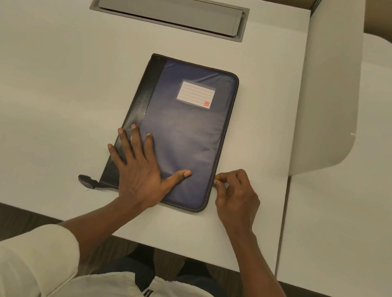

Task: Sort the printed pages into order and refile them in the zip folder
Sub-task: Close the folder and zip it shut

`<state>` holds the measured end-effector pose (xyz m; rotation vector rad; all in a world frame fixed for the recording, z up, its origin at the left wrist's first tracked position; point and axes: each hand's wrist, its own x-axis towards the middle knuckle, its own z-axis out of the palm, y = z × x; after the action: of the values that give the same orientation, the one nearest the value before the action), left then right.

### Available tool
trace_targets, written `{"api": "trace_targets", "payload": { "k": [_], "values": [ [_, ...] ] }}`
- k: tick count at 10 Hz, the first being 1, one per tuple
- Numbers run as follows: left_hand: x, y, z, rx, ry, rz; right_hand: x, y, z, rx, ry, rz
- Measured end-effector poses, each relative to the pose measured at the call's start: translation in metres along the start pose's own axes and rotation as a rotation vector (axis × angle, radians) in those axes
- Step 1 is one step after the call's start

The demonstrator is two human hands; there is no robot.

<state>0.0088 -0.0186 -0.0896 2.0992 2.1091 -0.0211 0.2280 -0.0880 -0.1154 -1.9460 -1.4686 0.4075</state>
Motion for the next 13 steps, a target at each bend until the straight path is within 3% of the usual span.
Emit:
{"api": "trace_targets", "payload": {
  "k": [6,10,13],
  "values": [
    [0.002,0.000,0.002,0.056,0.000,0.045,0.040,-0.002,0.002,-0.079,0.024,-0.051],
    [0.041,0.035,-0.004,0.134,-0.051,0.513,0.069,0.010,0.002,-0.050,-0.034,-0.122],
    [0.040,0.035,-0.002,0.163,-0.045,0.523,0.085,0.005,0.011,-0.053,0.036,-0.030]
  ]
}}
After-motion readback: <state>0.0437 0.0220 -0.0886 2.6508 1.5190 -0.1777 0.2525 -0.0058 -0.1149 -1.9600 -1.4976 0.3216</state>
